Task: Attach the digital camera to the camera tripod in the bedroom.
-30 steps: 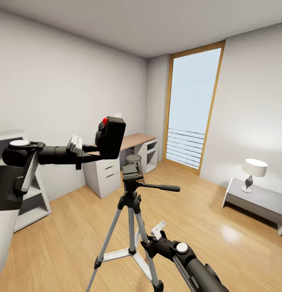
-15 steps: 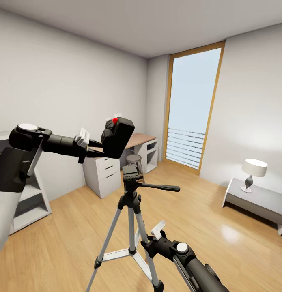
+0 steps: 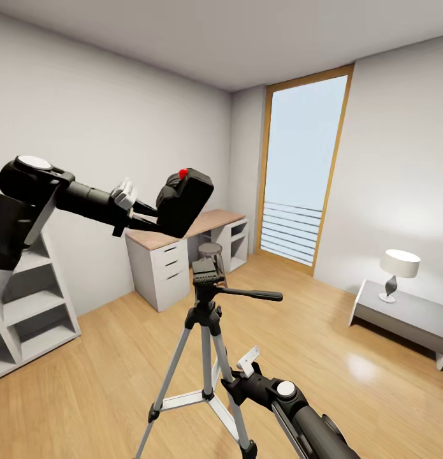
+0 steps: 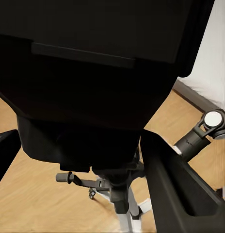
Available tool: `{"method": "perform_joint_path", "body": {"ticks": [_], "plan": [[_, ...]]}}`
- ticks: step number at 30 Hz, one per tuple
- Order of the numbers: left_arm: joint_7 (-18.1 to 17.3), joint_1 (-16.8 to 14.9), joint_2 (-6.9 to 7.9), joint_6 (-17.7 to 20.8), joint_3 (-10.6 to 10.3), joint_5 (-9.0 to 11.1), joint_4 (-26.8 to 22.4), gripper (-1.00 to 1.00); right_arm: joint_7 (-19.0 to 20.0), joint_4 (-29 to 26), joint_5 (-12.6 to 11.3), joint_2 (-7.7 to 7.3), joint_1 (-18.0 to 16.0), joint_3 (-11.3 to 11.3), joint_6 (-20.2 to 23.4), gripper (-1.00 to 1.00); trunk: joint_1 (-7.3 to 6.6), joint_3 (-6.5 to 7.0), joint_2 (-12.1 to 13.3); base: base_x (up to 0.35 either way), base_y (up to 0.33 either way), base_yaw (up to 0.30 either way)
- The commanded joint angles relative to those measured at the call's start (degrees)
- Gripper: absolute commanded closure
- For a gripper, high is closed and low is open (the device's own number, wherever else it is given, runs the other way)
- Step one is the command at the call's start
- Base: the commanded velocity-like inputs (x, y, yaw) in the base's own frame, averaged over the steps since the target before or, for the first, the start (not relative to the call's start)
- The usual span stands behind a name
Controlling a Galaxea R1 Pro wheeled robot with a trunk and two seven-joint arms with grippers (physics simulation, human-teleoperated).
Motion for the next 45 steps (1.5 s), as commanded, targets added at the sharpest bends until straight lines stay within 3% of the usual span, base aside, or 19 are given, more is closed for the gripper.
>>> {"method": "perform_joint_path", "body": {"ticks": [1,3,4,8,11,12,15,16,17,20,25,37,45], "plan": [[0.0,-1.4,0.42,0.7,-2.2,1.4,0.7,1.00,0.2,-0.1,0.7,0.01,0.0,-0.1,0.1,1.00,0.03,-0.03,0.0,0.000,0.000,0.000],[0.0,-4.1,0.90,0.9,-6.4,4.1,2.7,1.00,0.1,-0.1,0.7,0.01,0.0,-0.1,0.2,1.00,0.03,-0.03,0.0,0.000,0.000,0.000],[0.0,-4.1,0.90,0.9,-6.4,4.1,2.7,1.00,0.1,-0.1,0.7,0.01,0.0,-0.1,0.2,1.00,0.03,-0.03,0.0,0.000,0.000,0.000],[0.0,-9.8,1.37,1.2,-15.9,12.0,7.3,1.00,0.1,-0.1,0.7,0.01,0.0,-0.1,0.2,1.00,0.03,-0.03,0.0,0.000,0.000,0.000],[0.0,-15.1,1.34,1.4,-25.5,17.1,10.3,1.00,0.1,-0.1,0.7,0.01,0.0,-0.1,0.2,1.00,0.03,-0.03,0.0,0.000,0.000,0.000],[0.0,-15.1,1.34,1.4,-25.5,17.1,10.3,1.00,0.1,-0.1,0.7,0.01,0.0,-0.1,0.2,1.00,0.03,-0.03,0.0,0.000,0.000,0.000],[0.0,-20.7,1.16,1.7,-36.2,21.4,13.2,1.00,0.1,-0.1,0.7,0.01,0.0,-0.1,0.2,1.00,0.03,-0.03,0.0,0.000,0.000,0.000],[0.2,-27.2,0.16,1.7,-50.1,28.7,16.0,1.00,0.0,0.0,0.7,0.01,0.0,-0.1,0.2,1.00,0.03,-0.03,0.0,0.000,0.000,0.000],[0.3,-29.2,-0.22,1.6,-54.3,31.1,16.8,1.00,0.0,-0.1,0.7,0.01,0.0,0.0,0.2,1.00,0.03,-0.03,0.0,0.000,0.000,0.000],[0.3,-30.5,-0.41,1.5,-56.5,32.4,17.1,1.00,0.0,-0.1,0.8,0.01,0.0,0.0,0.2,1.00,0.03,-0.03,0.0,0.000,0.000,0.000],[0.3,-31.9,-0.44,1.5,-58.0,33.3,17.0,1.00,0.0,-0.1,0.8,0.01,0.0,0.1,0.2,1.00,0.03,-0.03,0.0,0.000,0.000,0.000],[0.2,-34.3,0.39,1.7,-60.9,33.5,14.4,1.00,-0.9,-0.2,0.8,0.01,0.0,0.2,0.2,1.00,0.03,-0.03,0.0,0.000,0.000,0.000],[0.2,-36.8,0.48,1.6,-65.4,33.6,14.2,1.00,-1.0,-0.2,0.8,0.01,0.0,0.2,0.2,1.00,0.03,-0.03,0.0,0.000,0.000,0.000]]}}
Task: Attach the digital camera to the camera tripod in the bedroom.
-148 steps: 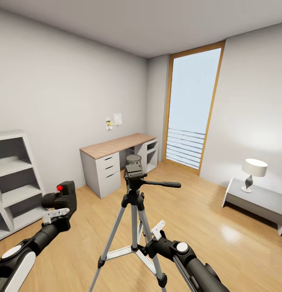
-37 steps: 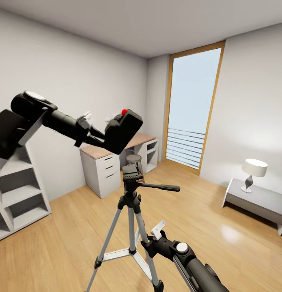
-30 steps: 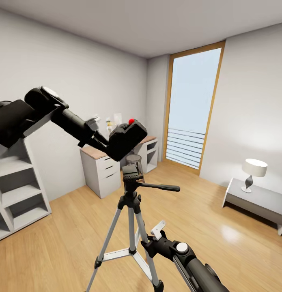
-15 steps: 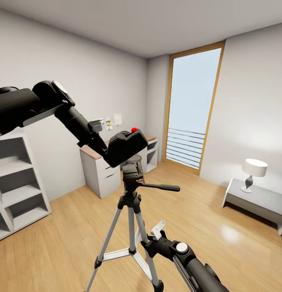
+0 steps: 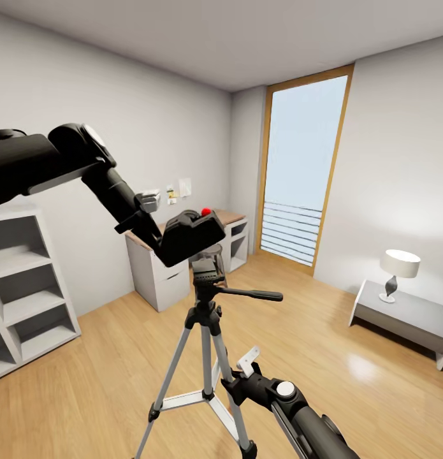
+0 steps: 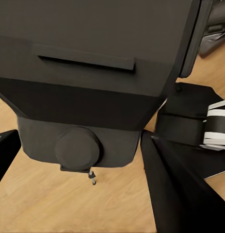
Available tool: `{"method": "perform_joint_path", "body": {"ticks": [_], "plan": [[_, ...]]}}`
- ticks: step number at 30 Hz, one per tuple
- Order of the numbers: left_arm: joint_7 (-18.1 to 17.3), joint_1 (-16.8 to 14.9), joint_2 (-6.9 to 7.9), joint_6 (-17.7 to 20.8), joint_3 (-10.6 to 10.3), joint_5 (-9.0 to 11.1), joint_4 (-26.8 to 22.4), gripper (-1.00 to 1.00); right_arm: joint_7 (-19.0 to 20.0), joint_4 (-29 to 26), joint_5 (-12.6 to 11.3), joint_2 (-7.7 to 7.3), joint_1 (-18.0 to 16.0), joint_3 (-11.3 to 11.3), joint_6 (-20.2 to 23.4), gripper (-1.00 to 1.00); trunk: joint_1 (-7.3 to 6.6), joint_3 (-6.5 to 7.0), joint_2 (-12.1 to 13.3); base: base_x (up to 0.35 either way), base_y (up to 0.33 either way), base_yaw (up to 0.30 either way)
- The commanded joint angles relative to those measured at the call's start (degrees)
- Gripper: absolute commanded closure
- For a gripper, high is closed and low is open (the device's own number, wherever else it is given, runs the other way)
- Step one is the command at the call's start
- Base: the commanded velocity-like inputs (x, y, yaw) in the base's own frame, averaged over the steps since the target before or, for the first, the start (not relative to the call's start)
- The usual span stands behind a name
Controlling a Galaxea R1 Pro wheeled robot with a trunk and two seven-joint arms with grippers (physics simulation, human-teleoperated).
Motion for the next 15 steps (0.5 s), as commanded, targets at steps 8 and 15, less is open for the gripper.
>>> {"method": "perform_joint_path", "body": {"ticks": [8,15], "plan": [[0.0,-1.5,-0.33,-0.1,-3.5,0.4,1.1,1.00,-0.6,-0.2,0.9,0.01,0.0,0.1,0.0,1.00,0.03,-0.03,0.0,0.000,0.000,0.000],[0.1,-1.8,-0.58,-3.4,-4.3,-0.3,1.8,1.00,-0.6,-0.3,0.9,0.01,0.0,0.1,0.0,1.00,0.03,-0.03,0.0,0.000,0.000,0.000]]}}
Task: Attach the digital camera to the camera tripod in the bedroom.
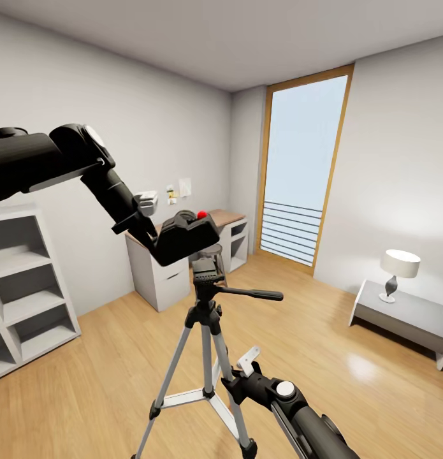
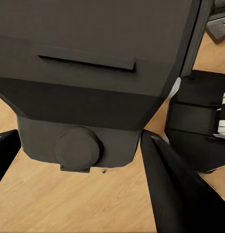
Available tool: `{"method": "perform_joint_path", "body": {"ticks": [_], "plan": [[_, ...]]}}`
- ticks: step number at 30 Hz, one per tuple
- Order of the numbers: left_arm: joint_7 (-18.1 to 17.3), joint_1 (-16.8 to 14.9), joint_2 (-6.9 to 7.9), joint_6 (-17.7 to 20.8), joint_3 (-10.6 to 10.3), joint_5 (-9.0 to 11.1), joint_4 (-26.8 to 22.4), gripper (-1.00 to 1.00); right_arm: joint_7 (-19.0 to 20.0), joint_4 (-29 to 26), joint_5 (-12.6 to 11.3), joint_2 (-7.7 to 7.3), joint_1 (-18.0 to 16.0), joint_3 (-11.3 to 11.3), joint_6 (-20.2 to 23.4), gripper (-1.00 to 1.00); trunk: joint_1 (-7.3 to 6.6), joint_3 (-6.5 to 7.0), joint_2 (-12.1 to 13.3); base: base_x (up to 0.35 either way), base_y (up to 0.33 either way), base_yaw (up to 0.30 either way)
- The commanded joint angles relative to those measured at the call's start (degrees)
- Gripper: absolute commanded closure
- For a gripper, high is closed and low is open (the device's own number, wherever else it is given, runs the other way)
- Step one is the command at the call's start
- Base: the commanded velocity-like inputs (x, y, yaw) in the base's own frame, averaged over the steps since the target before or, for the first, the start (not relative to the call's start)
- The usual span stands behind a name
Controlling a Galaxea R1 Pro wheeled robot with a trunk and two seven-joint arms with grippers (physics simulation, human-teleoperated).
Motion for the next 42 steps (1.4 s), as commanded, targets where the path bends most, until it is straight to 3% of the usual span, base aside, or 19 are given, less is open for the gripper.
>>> {"method": "perform_joint_path", "body": {"ticks": [1,10,14,18,23,27,33,42], "plan": [[0.0,-0.1,0.00,0.0,-0.3,0.2,0.1,1.00,0.1,0.0,1.0,0.02,0.0,-0.1,0.1,1.00,0.03,-0.03,-0.1,0.000,0.000,0.000],[0.0,-0.3,-0.51,-4.2,-0.1,-3.8,0.6,1.00,0.1,0.0,1.1,0.02,0.0,0.0,0.1,1.00,0.03,-0.03,-0.1,0.000,0.000,0.000],[0.0,-0.3,-0.93,-5.1,-0.2,-4.3,1.3,1.00,0.1,0.0,1.1,0.02,0.0,0.0,0.1,1.00,0.03,-0.03,-0.1,0.000,0.000,0.000],[0.0,-0.1,-2.29,-5.2,-0.5,-4.2,4.1,1.00,0.1,0.1,1.1,0.02,0.0,0.0,0.1,1.00,0.03,-0.03,-0.1,0.000,0.000,0.000],[-0.1,0.1,-4.53,-4.5,-0.6,-3.6,6.9,1.00,0.1,0.2,1.1,0.02,0.0,0.0,0.1,1.00,0.03,-0.03,-0.1,0.000,0.000,0.000],[-0.1,0.6,-5.87,-2.6,-0.7,-1.3,8.8,1.00,0.1,0.2,1.1,0.02,0.0,0.0,0.1,1.00,0.03,-0.03,-0.1,0.000,0.000,0.000],[-0.1,0.9,-6.65,1.0,-0.7,1.5,10.1,1.00,0.1,0.2,1.1,0.02,0.0,0.0,0.1,1.00,0.03,-0.03,-0.1,0.000,0.000,0.000],[-0.1,1.0,-7.41,6.7,-0.8,2.5,10.2,1.00,0.1,0.2,1.1,0.02,0.0,0.0,0.1,1.00,0.03,-0.03,-0.1,0.000,0.000,0.000]]}}
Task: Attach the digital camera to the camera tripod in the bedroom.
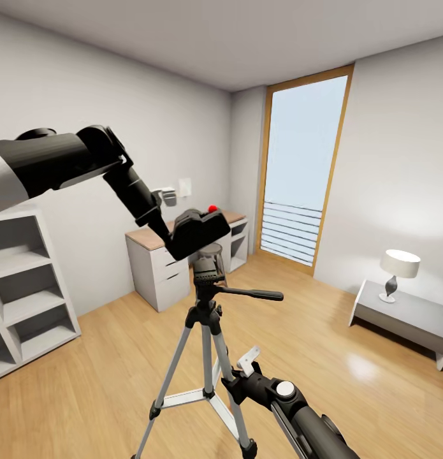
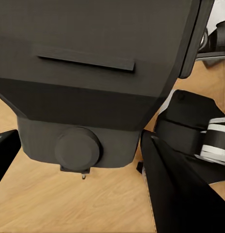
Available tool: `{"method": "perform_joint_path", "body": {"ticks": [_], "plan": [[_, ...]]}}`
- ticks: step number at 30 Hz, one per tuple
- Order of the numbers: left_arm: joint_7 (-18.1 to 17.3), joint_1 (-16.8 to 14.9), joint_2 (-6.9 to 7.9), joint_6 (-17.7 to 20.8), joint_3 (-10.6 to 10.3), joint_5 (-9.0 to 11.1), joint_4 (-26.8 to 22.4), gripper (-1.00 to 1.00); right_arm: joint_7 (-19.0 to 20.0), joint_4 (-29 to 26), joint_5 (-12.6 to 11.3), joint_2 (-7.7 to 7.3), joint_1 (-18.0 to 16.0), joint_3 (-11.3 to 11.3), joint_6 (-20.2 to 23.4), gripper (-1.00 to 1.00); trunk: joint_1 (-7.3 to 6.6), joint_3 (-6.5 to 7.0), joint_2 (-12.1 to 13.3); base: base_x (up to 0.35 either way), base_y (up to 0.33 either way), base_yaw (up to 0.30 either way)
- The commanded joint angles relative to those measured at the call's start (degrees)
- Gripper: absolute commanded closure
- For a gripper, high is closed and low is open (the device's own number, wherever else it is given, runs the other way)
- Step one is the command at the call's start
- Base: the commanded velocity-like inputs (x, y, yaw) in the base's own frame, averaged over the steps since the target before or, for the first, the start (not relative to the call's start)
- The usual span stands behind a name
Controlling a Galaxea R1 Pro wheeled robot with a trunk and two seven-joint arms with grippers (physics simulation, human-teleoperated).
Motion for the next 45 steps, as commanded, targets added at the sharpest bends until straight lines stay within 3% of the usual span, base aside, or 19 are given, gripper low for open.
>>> {"method": "perform_joint_path", "body": {"ticks": [1,9,17,34,45], "plan": [[-0.1,-0.1,-0.15,0.9,-0.3,0.3,0.0,1.00,0.2,0.0,1.2,0.02,0.0,0.0,0.1,1.00,0.03,-0.04,0.0,0.000,0.000,0.000],[-0.1,-0.1,-2.38,3.1,-4.2,0.6,0.3,1.00,0.2,0.0,1.2,0.02,0.0,0.0,0.1,1.00,0.03,-0.04,0.0,0.000,0.000,0.000],[-0.1,-0.2,-3.78,4.2,-5.7,0.6,0.4,1.00,0.2,0.0,1.2,0.02,0.0,0.0,0.1,1.00,0.03,-0.04,0.0,0.000,0.000,0.000],[-0.1,-0.8,-4.31,4.3,-6.2,0.6,0.7,1.00,0.2,0.0,1.2,0.01,0.0,0.0,0.1,1.00,0.03,-0.04,0.0,0.000,0.000,0.000],[0.0,-1.8,-5.04,3.7,-9.3,0.5,0.8,1.00,0.2,0.0,1.2,0.01,0.0,0.0,0.0,1.00,0.03,-0.04,0.0,0.000,0.000,0.000]]}}
